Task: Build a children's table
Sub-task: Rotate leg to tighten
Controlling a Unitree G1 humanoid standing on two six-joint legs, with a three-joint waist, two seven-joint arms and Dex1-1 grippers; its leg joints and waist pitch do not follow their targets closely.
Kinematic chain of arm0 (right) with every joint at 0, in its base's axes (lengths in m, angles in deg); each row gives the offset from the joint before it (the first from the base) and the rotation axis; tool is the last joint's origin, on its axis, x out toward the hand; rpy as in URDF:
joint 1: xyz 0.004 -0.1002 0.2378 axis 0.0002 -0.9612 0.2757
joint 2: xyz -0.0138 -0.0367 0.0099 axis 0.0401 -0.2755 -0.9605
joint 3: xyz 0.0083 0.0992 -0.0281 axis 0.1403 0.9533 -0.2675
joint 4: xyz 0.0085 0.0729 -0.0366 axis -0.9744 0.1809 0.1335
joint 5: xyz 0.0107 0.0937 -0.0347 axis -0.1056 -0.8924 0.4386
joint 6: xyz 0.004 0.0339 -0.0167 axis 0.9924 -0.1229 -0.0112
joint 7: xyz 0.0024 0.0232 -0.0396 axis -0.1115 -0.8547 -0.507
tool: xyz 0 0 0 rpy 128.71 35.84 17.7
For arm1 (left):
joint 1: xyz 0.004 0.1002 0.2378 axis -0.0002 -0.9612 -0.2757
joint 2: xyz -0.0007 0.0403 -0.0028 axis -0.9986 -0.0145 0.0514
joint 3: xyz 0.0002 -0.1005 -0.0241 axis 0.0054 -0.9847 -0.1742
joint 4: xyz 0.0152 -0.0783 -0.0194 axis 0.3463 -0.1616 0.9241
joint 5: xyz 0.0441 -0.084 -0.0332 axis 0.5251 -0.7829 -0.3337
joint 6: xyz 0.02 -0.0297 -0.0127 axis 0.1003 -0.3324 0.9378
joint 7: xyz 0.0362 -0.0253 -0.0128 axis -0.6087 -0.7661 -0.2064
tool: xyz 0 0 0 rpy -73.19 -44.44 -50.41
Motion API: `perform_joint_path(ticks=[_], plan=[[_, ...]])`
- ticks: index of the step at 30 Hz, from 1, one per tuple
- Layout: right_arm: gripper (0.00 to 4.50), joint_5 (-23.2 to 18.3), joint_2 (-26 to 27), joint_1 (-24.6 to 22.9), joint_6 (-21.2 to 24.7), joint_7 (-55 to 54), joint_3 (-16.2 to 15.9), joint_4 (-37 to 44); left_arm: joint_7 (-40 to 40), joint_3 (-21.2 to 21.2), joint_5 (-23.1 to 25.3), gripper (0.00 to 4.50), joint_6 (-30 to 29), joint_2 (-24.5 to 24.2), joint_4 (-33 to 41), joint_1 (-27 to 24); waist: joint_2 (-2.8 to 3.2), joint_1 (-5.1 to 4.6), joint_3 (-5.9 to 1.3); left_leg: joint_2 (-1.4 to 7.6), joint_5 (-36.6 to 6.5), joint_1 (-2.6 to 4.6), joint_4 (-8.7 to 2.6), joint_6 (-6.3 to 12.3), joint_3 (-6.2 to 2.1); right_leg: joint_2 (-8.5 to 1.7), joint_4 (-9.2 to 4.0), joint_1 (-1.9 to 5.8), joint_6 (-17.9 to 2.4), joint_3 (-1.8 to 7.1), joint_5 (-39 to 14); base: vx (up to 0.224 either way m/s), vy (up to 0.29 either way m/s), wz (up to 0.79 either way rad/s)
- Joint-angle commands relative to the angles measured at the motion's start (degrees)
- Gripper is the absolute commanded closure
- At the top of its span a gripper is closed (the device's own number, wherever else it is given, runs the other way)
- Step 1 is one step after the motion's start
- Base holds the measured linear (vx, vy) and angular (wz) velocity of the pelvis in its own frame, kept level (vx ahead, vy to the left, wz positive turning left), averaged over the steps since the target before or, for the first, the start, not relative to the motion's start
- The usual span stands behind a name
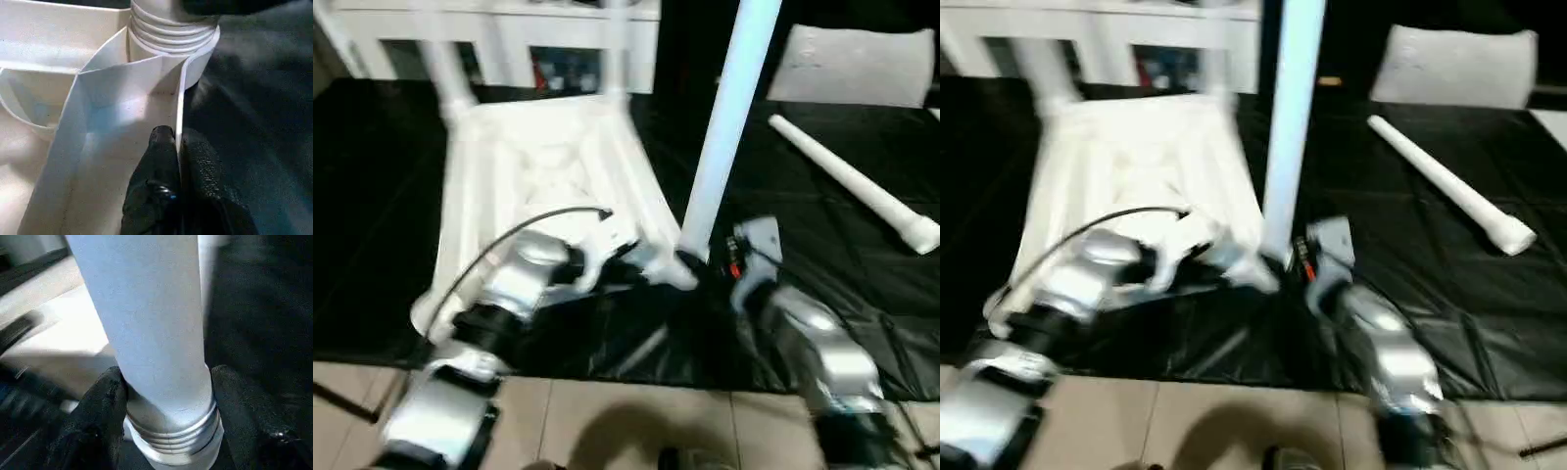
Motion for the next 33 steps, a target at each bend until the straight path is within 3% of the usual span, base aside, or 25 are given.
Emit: perform_joint_path(ticks=[1,4,5,8,9,11,13,15,18,21,24,26,31,33], plan=[[2.12,-0.9,7.0,2.1,4.7,-2.8,-7.1,-6.0,-6.8,0.5,-1.9,4.5,-1.4,7.4,2.3,1.5,0.07,-0.09,-2.24,1.03,-16.2,-0.15,-4.73,1.95,-0.92,-3.76,-5.85,2.0,-6.7,2.66,-28.8,0.0,0.0,0.0],[2.12,-0.2,9.6,4.2,2.2,-5.4,-5.4,-8.9,-10.4,0.0,-1.0,4.5,-1.7,9.0,2.0,2.2,0.04,-0.25,-2.69,0.96,-14.3,-0.35,-4.55,2.56,-0.74,-3.68,-5.52,2.32,-7.8,2.82,-25.0,0.0,0.0,0.0],[1.56,-0.3,10.0,4.1,0.7,-5.3,-4.8,-8.7,-10.6,0.0,-0.6,4.5,-1.3,8.8,2.1,2.2,0.11,-0.19,-2.64,0.99,-13.8,-0.33,-4.53,2.78,-0.67,-3.72,-5.46,2.26,-8.1,2.94,-24.0,0.0,0.0,0.0],[1.36,-0.2,9.1,2.9,-0.9,-5.1,-4.1,-7.5,-9.3,0.7,0.1,4.5,0.2,7.1,2.1,1.7,0.21,0.24,-3.14,1.08,-9.9,-0.46,-4.29,4.37,-0.34,-3.66,-4.72,2.74,-10.1,3.15,-16.9,0.0,0.0,0.0],[1.06,-0.2,8.3,2.2,-1.5,-4.4,-3.9,-6.7,-8.7,0.9,0.2,4.5,0.5,6.3,2.3,1.4,0.09,0.4,-3.34,1.09,-8.3,-0.44,-4.2,4.83,-0.26,-3.63,-4.37,2.9,-10.9,3.19,-14.4,0.0,0.0,0.0],[0.97,-0.4,6.5,0.7,-2.2,-2.8,-3.7,-4.8,-6.6,1.0,-0.2,4.5,0.9,4.8,3.2,0.6,0.09,0.46,-3.38,1.06,-7.4,-0.54,-4.18,5.46,-0.2,-3.61,-4.19,3.07,-11.5,3.17,-12.8,0.0,0.0,0.0],[0.88,-0.6,4.9,-0.3,-2.5,-1.4,-3.4,-3.1,-5.3,0.8,-0.6,4.5,1.0,3.7,3.6,0.1,0.51,0.52,-3.74,1.22,-5.3,-0.62,-4.01,6.3,-0.25,-3.64,-3.64,3.4,-12.5,3.18,-9.3,0.0,0.0,0.0],[0.54,-0.7,1.2,-1.9,-3.6,2.7,-3.7,-0.5,-3.3,0.8,-0.8,4.5,2.3,1.6,3.5,-0.5,0.43,0.68,-3.88,1.15,-4.6,-0.61,-3.83,7.12,-0.17,-3.5,-3.37,3.65,-13.6,3.19,-6.1,0.0,0.0,0.0],[0.41,-1.7,-4.2,-3.5,-5.0,9.0,-3.4,2.4,0.0,0.6,-1.3,4.5,4.7,-0.8,3.0,-0.9,0.25,0.58,-4.06,1.11,-4.5,-0.85,-3.69,7.83,-0.15,-3.58,-3.15,3.94,-14.2,3.2,-4.8,0.0,0.0,0.0],[0.06,-3.0,-9.2,-4.2,-5.8,15.1,-2.8,4.3,4.2,1.3,-1.8,4.5,7.8,-3.4,2.4,-1.2,0.15,0.88,-4.06,1.17,-5.2,-0.7,-3.62,8.32,-0.07,-3.54,-3.31,3.9,-14.0,3.18,-7.3,0.0,0.0,0.0],[0.02,-5.0,-14.8,-3.9,-5.6,22.2,-2.3,5.0,11.8,3.1,-2.5,4.5,13.9,-6.6,1.9,-1.7,0.03,1.09,-4.11,1.25,-5.6,-0.58,-3.6,8.11,-0.02,-3.59,-3.5,3.78,-13.6,3.2,-9.2,0.0,0.0,0.0],[0.02,-5.4,-16.3,-3.8,-5.8,24.3,-2.6,5.2,13.9,4.0,-2.5,4.5,15.7,-7.6,1.7,-1.8,0.24,1.76,-4.24,1.41,-4.4,-0.47,-3.55,8.22,-0.09,-3.58,-3.17,3.74,-13.5,3.26,-8.0,0.0,0.0,0.0],[0.02,-8.1,-22.6,-2.8,-6.8,36.2,-5.0,4.7,22.0,5.9,-3.0,4.5,20.8,-10.5,-0.6,-1.3,0.3,3.04,-4.73,1.8,-1.3,0.1,-3.19,9.7,0.05,-3.64,-1.93,3.52,-16.0,3.37,-0.6,0.0,0.0,0.0],[0.28,-8.2,-23.6,-2.1,-7.4,39.1,-5.9,3.9,24.2,6.5,-2.9,4.5,22.3,-11.2,-1.5,-0.8,0.29,3.48,-4.75,1.78,-0.4,-0.01,-3.01,10.36,0.04,-3.63,-1.59,3.57,-16.8,3.27,1.3,0.0,0.0,0.0]])
